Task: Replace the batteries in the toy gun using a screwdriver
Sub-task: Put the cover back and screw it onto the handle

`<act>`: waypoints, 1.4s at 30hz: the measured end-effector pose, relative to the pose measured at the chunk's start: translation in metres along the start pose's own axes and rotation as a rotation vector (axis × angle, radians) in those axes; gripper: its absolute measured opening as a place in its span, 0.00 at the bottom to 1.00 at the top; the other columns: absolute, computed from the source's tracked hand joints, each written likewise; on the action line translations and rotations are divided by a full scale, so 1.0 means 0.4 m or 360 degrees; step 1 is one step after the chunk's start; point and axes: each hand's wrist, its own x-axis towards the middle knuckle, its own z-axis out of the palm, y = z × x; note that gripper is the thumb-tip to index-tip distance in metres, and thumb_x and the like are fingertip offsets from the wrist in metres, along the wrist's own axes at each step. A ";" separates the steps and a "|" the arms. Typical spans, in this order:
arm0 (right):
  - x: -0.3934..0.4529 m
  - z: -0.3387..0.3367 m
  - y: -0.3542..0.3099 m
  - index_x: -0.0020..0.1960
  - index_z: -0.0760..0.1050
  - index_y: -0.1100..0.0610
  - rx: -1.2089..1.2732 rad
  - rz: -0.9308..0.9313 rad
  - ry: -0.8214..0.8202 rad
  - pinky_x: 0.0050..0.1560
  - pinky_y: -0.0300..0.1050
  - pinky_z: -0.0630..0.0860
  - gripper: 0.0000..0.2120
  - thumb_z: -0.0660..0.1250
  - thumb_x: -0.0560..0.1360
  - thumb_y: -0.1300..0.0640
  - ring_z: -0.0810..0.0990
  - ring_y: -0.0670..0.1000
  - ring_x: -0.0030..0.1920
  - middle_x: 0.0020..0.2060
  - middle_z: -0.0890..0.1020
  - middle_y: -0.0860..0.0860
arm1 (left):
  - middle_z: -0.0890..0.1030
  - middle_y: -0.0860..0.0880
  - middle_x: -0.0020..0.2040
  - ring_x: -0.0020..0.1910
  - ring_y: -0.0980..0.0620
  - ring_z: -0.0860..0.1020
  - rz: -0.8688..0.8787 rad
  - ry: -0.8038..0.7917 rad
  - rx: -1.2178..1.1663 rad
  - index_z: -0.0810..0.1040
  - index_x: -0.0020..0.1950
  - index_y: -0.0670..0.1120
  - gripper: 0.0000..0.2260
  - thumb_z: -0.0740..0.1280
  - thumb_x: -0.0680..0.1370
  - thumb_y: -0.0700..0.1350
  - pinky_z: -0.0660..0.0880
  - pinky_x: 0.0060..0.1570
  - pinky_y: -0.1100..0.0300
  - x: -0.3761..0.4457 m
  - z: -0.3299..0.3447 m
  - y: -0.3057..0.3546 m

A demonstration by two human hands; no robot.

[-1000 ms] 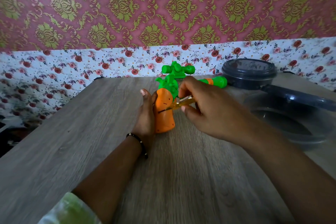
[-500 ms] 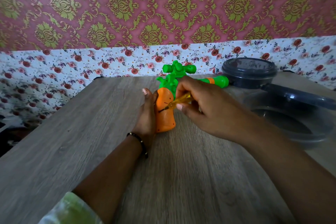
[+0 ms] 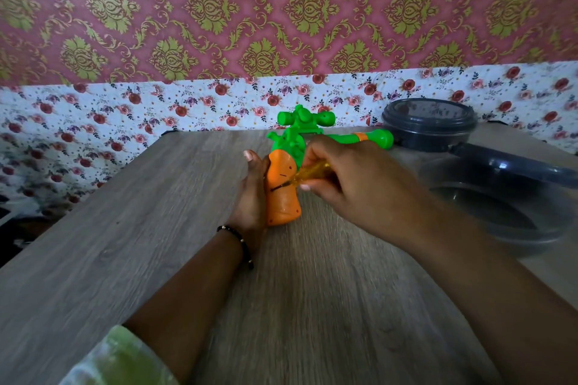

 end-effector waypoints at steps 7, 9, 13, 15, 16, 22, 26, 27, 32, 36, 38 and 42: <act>-0.008 0.004 -0.002 0.57 0.66 0.53 0.0114 0.0035 0.0049 0.43 0.50 0.74 0.14 0.62 0.75 0.48 0.77 0.52 0.44 0.49 0.76 0.50 | 0.81 0.45 0.64 0.65 0.44 0.78 -0.0005 0.0000 -0.0006 0.75 0.68 0.52 0.37 0.46 0.72 0.72 0.70 0.67 0.38 -0.002 0.001 0.002; 0.000 0.008 0.001 0.55 0.67 0.54 0.0298 0.0009 0.0000 0.44 0.50 0.73 0.12 0.65 0.75 0.55 0.73 0.48 0.42 0.48 0.74 0.48 | 0.81 0.44 0.64 0.66 0.43 0.77 0.0013 -0.0004 0.0023 0.77 0.66 0.53 0.38 0.49 0.70 0.76 0.70 0.67 0.37 -0.006 0.003 0.005; 0.006 0.024 0.003 0.49 0.74 0.55 0.0118 0.0116 0.0166 0.37 0.46 0.69 0.14 0.64 0.74 0.45 0.75 0.53 0.38 0.35 0.76 0.50 | 0.81 0.43 0.64 0.64 0.41 0.78 -0.0016 0.0016 0.0026 0.77 0.67 0.52 0.42 0.52 0.65 0.78 0.71 0.65 0.34 -0.005 0.000 0.000; 0.005 0.025 0.001 0.49 0.74 0.55 -0.0001 0.0150 0.0222 0.36 0.47 0.71 0.18 0.61 0.74 0.40 0.76 0.54 0.36 0.32 0.77 0.50 | 0.81 0.44 0.63 0.64 0.43 0.79 -0.0020 0.0024 0.0024 0.77 0.66 0.54 0.41 0.52 0.65 0.78 0.71 0.65 0.36 -0.002 -0.002 0.000; 0.002 0.025 -0.001 0.50 0.73 0.54 0.0003 0.0129 0.0208 0.35 0.47 0.71 0.18 0.61 0.74 0.40 0.75 0.51 0.34 0.32 0.77 0.48 | 0.81 0.44 0.63 0.64 0.44 0.79 -0.0016 0.0021 0.0017 0.78 0.66 0.54 0.41 0.53 0.65 0.79 0.71 0.66 0.36 -0.001 -0.002 -0.001; 0.005 0.027 -0.001 0.52 0.69 0.54 0.0315 -0.0009 0.0060 0.42 0.48 0.72 0.09 0.65 0.74 0.56 0.75 0.49 0.40 0.45 0.79 0.50 | 0.81 0.42 0.63 0.64 0.41 0.78 0.0009 0.0012 0.0018 0.79 0.63 0.52 0.41 0.54 0.65 0.79 0.71 0.66 0.35 -0.003 -0.002 0.000; 0.004 0.032 0.008 0.47 0.72 0.56 0.0091 0.0109 0.0270 0.35 0.47 0.71 0.12 0.65 0.74 0.47 0.77 0.55 0.36 0.33 0.78 0.51 | 0.81 0.44 0.64 0.64 0.43 0.78 0.0007 -0.0011 0.0027 0.77 0.67 0.52 0.42 0.53 0.66 0.79 0.71 0.65 0.35 -0.005 0.000 0.000; 0.004 0.033 0.010 0.47 0.72 0.55 0.0096 0.0121 0.0314 0.34 0.46 0.70 0.12 0.65 0.74 0.46 0.76 0.55 0.35 0.32 0.77 0.50 | 0.81 0.44 0.64 0.65 0.43 0.78 0.0018 -0.0019 0.0034 0.76 0.67 0.52 0.42 0.53 0.66 0.79 0.71 0.66 0.36 -0.005 0.000 0.000; 0.004 0.027 0.024 0.52 0.67 0.52 0.0331 0.0075 0.0085 0.36 0.44 0.69 0.11 0.66 0.73 0.56 0.72 0.44 0.34 0.41 0.76 0.46 | 0.80 0.44 0.65 0.65 0.43 0.77 0.0030 -0.0022 0.0035 0.76 0.68 0.51 0.47 0.55 0.62 0.82 0.69 0.68 0.37 -0.007 -0.002 0.002; 0.005 0.024 0.022 0.48 0.72 0.52 0.0223 0.0106 0.0109 0.36 0.48 0.73 0.07 0.67 0.73 0.51 0.75 0.50 0.35 0.36 0.80 0.49 | 0.81 0.43 0.63 0.64 0.42 0.78 0.0027 -0.0002 0.0043 0.77 0.67 0.50 0.47 0.55 0.62 0.82 0.71 0.66 0.36 -0.006 -0.001 0.001; 0.001 0.027 0.014 0.47 0.73 0.54 0.0025 0.0126 0.0193 0.35 0.49 0.74 0.13 0.65 0.73 0.44 0.77 0.55 0.36 0.33 0.79 0.52 | 0.80 0.43 0.64 0.64 0.43 0.78 -0.0005 -0.0006 0.0017 0.76 0.68 0.50 0.47 0.55 0.62 0.82 0.71 0.66 0.37 -0.007 0.000 0.004; 0.000 0.028 0.012 0.51 0.71 0.53 0.0036 0.0041 0.0187 0.39 0.49 0.74 0.13 0.63 0.75 0.45 0.76 0.52 0.39 0.43 0.80 0.51 | 0.80 0.43 0.64 0.65 0.42 0.78 0.0005 -0.0012 0.0001 0.75 0.69 0.50 0.39 0.48 0.71 0.74 0.70 0.67 0.36 -0.006 -0.001 0.005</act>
